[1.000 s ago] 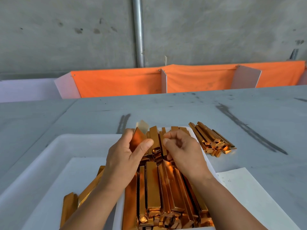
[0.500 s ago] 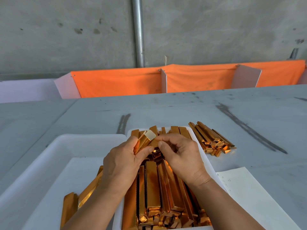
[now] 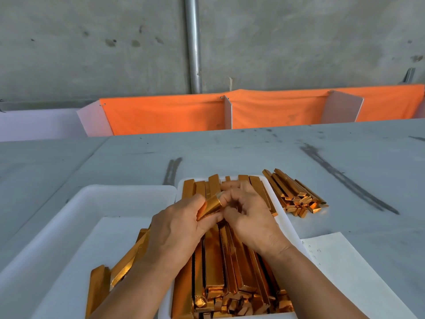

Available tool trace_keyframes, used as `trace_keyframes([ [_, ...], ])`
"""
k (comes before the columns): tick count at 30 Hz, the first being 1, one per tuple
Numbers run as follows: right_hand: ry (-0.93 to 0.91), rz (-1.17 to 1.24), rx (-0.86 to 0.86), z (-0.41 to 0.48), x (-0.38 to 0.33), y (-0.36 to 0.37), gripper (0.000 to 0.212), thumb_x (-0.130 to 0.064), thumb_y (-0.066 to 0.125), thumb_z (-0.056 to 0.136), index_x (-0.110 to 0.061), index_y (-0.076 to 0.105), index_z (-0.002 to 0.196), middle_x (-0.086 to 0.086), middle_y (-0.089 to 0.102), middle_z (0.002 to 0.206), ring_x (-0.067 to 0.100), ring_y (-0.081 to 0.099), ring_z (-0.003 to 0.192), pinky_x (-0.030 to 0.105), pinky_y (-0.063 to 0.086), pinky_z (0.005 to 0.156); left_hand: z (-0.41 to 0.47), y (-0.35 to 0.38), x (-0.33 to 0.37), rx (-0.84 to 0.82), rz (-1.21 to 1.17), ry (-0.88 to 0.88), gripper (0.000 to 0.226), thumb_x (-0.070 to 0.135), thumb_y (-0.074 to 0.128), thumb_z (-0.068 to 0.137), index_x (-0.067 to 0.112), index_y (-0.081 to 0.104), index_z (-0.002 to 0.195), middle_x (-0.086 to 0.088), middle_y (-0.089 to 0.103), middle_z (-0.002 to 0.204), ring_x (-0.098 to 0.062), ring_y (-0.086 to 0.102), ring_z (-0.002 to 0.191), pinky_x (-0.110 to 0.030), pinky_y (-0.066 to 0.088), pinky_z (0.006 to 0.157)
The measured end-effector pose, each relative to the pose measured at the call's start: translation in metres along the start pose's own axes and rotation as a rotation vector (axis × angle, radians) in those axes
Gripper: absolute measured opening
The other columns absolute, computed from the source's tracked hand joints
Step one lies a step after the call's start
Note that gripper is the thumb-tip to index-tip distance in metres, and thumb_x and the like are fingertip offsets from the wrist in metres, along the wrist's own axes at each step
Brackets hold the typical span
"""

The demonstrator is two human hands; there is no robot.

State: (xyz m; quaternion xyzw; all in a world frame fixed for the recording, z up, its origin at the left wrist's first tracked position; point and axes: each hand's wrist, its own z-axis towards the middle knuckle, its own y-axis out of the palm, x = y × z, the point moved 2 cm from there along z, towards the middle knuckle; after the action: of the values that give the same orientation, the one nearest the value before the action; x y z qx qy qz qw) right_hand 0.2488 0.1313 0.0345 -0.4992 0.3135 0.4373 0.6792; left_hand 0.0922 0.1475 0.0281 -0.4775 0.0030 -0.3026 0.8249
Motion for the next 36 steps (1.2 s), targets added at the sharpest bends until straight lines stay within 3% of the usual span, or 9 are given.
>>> trace_keyframes([
  [3,-0.002,0.040,0.020,0.0020,0.0015,-0.0021,0.032,0.007,0.052,0.085,-0.017,0.071,0.077,-0.016,0.058,0.106,-0.006,0.053,0.103,0.011,0.043,0.084,-0.0007,0.0002,0.0016,-0.035,-0.027,0.009,0.045,0.079,0.030,0.074,0.035,0.039,0.078,0.016,0.037,0.058,-0.001,0.040,0.050,-0.013,0.021,0.048],
  [5,-0.017,0.117,0.076,0.0015,0.0018,-0.0038,0.038,0.008,0.050,0.086,-0.020,0.073,0.076,-0.013,0.062,0.099,0.001,0.059,0.099,0.022,0.050,0.086,0.0003,-0.0005,0.0011,-0.040,-0.053,-0.006,0.047,0.080,0.032,0.072,0.034,0.040,0.077,0.015,0.041,0.060,-0.002,0.043,0.052,-0.014,0.022,0.049],
  [10,-0.039,0.105,0.169,0.0003,0.0014,-0.0039,0.030,-0.010,0.061,0.095,-0.040,0.064,0.093,-0.015,0.066,0.087,0.010,0.062,0.076,0.018,0.054,0.065,0.0010,-0.0016,0.0024,-0.069,-0.033,-0.003,0.046,0.078,0.035,0.072,0.033,0.038,0.078,0.015,0.043,0.064,-0.004,0.043,0.055,-0.015,0.024,0.051],
  [13,-0.105,0.059,0.190,0.0000,-0.0004,-0.0035,0.026,-0.016,0.069,0.092,-0.042,0.066,0.096,-0.013,0.065,0.090,0.006,0.061,0.078,0.017,0.053,0.068,0.0006,-0.0022,0.0027,-0.079,-0.023,0.000,0.043,0.077,0.036,0.074,0.034,0.038,0.080,0.014,0.043,0.065,-0.005,0.044,0.057,-0.015,0.025,0.052],
  [16,-0.153,-0.022,0.234,0.0000,-0.0006,-0.0053,0.019,-0.013,0.074,0.087,-0.032,0.072,0.088,-0.010,0.061,0.095,0.004,0.057,0.081,0.015,0.048,0.070,0.0002,-0.0028,0.0036,-0.080,-0.030,0.005,0.041,0.075,0.038,0.074,0.034,0.038,0.079,0.013,0.043,0.064,-0.005,0.043,0.057,-0.016,0.025,0.052],
  [22,-0.160,-0.051,0.202,0.0000,-0.0005,-0.0059,0.011,-0.011,0.071,0.089,-0.021,0.073,0.086,-0.012,0.059,0.100,0.005,0.057,0.087,0.016,0.049,0.073,-0.0007,-0.0029,0.0032,-0.049,-0.066,0.016,0.044,0.078,0.035,0.074,0.035,0.036,0.076,0.016,0.038,0.060,-0.002,0.040,0.052,-0.015,0.024,0.050],
  [26,-0.126,0.018,0.153,0.0004,0.0008,-0.0062,0.014,-0.014,0.067,0.091,-0.025,0.073,0.087,-0.016,0.062,0.099,0.005,0.059,0.086,0.015,0.048,0.073,-0.0008,0.0007,0.0009,-0.014,-0.139,-0.001,0.042,0.077,0.043,0.074,0.035,0.037,0.071,0.016,0.040,0.057,-0.005,0.043,0.051,-0.017,0.026,0.049],
  [30,-0.102,0.093,0.129,-0.0004,0.0010,-0.0030,0.014,-0.032,0.059,0.088,-0.031,0.073,0.089,-0.021,0.063,0.097,0.009,0.063,0.088,0.022,0.054,0.074,-0.0003,0.0032,-0.0005,-0.008,-0.176,-0.027,0.041,0.075,0.047,0.075,0.034,0.042,0.072,0.013,0.043,0.057,-0.007,0.048,0.052,-0.018,0.029,0.050],
  [36,-0.099,0.140,0.102,0.0002,0.0024,0.0010,0.025,-0.020,0.065,0.094,-0.044,0.070,0.090,-0.023,0.065,0.099,0.005,0.065,0.097,0.026,0.056,0.084,-0.0001,-0.0011,-0.0005,-0.005,-0.166,-0.071,0.043,0.071,0.049,0.077,0.028,0.048,0.075,0.009,0.046,0.057,-0.010,0.049,0.053,-0.019,0.031,0.048],
])
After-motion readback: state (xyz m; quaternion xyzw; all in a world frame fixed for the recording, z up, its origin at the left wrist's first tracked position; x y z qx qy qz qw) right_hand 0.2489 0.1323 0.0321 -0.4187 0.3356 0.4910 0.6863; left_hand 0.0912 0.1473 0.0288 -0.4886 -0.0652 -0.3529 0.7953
